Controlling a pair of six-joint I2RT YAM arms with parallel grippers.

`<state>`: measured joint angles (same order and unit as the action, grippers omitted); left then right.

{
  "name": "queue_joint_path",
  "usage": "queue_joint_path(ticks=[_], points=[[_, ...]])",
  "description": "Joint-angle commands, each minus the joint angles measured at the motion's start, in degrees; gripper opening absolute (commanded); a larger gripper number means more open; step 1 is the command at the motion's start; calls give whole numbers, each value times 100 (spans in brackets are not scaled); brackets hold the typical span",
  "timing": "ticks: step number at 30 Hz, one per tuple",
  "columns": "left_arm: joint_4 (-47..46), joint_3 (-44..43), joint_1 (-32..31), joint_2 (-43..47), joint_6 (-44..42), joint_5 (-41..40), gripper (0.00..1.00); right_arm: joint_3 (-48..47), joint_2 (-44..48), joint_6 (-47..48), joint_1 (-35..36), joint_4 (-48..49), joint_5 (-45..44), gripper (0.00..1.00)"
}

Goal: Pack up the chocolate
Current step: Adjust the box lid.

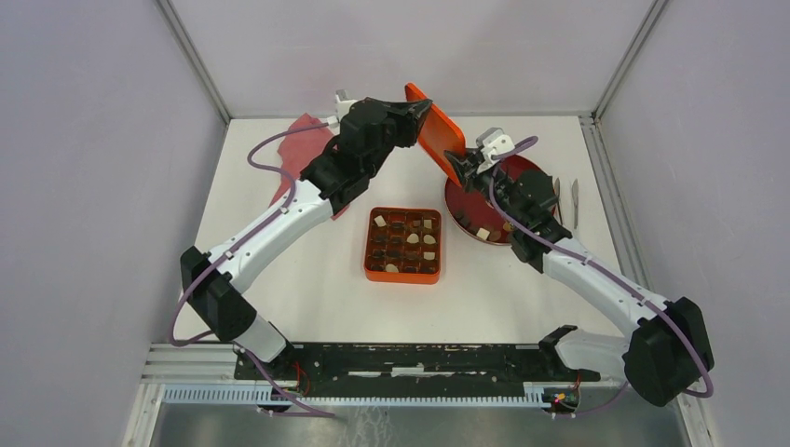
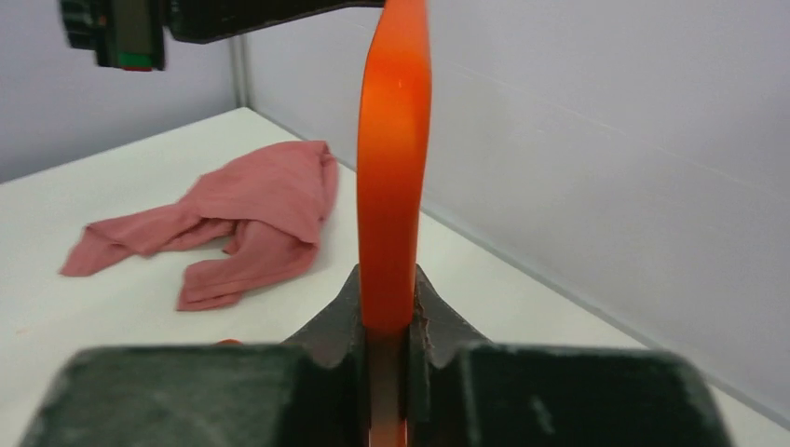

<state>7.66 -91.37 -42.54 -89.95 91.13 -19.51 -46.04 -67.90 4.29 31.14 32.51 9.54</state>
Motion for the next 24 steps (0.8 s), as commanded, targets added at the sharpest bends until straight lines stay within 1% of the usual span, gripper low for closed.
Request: queue_joint_path(ticks=[1, 4, 5, 7, 10, 12, 13, 15, 17, 19, 21, 23, 24], points=[[-458, 214, -76, 231, 462, -74, 2, -368, -18, -8, 34, 273, -347, 0], [-574, 432, -100, 356, 475, -148, 3, -424, 28, -55, 18, 87, -507, 0], [-626, 541, -104, 408, 480, -156, 11, -453, 44, -98, -20, 0, -475, 0], [-718, 806, -112, 552, 520, -150, 37, -469, 103, -147, -110, -99, -351, 0], [-748, 1251, -114, 822, 499, -153, 71, -504, 211, -114, -280, -349, -116, 0], [-678, 1435, -114, 1023, 340, -167, 86, -464, 332, -32, -402, -435, 45, 0], [-576, 1498, -118, 1145, 220, -169, 90, -427, 411, 38, -455, -455, 113, 0], [-370, 1613, -113, 1353, -113, -176, 92, -326, 571, 264, -571, -514, 247, 0], [-175, 1724, -114, 1566, -530, -172, 97, -275, 731, 590, -648, -648, 346, 0], [-164, 1910, -108, 1780, -1122, -81, 99, -286, 887, 1025, -719, -903, 476, 0], [-213, 2042, -105, 1971, -1780, 141, 100, -391, 1030, 1615, -775, -1348, 655, 0], [-430, 2223, -102, 2140, -2240, 508, 100, -555, 1160, 2525, -819, -1988, 973, 0], [-604, 2335, -97, 2227, -2356, 709, 100, -572, 1241, 2767, -833, -2200, 973, 0]])
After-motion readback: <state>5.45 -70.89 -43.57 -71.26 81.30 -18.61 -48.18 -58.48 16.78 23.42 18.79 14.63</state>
